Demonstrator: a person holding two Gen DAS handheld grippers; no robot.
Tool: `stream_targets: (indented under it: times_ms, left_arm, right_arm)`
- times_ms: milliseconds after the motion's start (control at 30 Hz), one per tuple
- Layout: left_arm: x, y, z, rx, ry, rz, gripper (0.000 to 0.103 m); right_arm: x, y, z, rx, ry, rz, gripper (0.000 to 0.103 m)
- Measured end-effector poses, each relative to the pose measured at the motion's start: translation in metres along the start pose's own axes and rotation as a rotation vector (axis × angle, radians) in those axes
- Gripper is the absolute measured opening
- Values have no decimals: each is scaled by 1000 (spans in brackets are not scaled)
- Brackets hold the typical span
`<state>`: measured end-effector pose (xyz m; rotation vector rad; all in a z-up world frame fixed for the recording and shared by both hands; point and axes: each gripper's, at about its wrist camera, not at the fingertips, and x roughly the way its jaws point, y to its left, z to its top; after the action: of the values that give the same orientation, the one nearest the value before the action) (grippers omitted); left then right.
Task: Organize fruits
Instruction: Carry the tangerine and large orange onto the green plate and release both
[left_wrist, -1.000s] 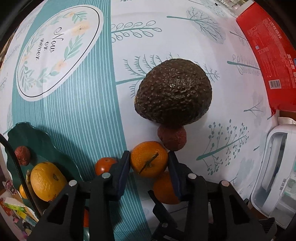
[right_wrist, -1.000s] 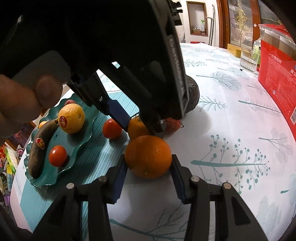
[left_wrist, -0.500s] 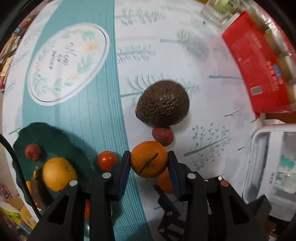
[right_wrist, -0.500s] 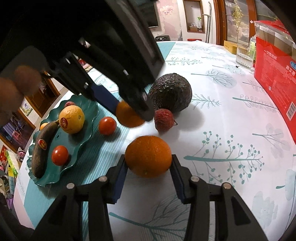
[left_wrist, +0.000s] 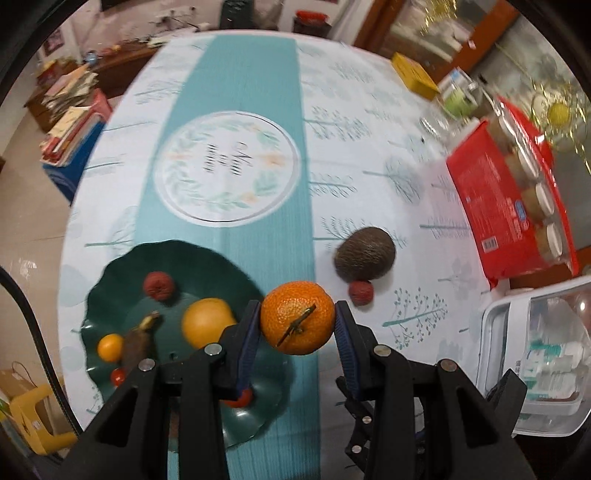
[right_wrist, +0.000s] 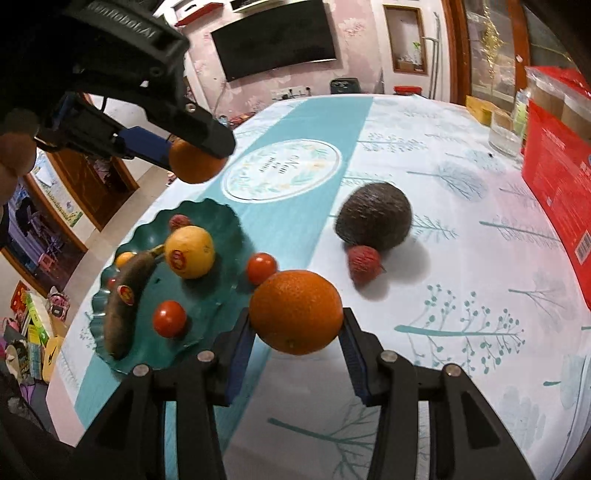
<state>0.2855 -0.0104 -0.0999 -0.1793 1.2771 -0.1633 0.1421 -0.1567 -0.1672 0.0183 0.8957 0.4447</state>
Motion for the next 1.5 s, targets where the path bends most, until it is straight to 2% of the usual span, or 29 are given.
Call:
stream_targets:
  times_ms: [300, 633, 933, 1067, 1133, 1200, 1500]
  left_arm:
    - [-33, 50, -43, -85, -73, -32, 38]
    - [-39, 91, -92, -157, -51, -60, 38]
    - [-25, 102, -104, -155, -42, -71, 38]
    - [-20, 105, -103, -163, -35, -62, 38]
    - [-19, 108, -103, -169, -34, -55, 44]
    - [-19, 109, -103, -172, -28, -40, 63]
    - [-26, 105, -103, -167, -61, -42, 63]
  right_arm:
    - [-6, 27, 3, 25, 0, 88, 46]
    - [-5, 69, -4, 39, 61, 195, 46]
    - [12, 95, -18, 96, 148, 274, 46]
    - [19, 101, -18, 90, 171, 258, 47]
    - [22, 103, -18, 90, 173, 253, 48]
    - [25, 102, -17, 94, 178, 254, 49]
    - [18, 93, -15, 115, 164, 239, 52]
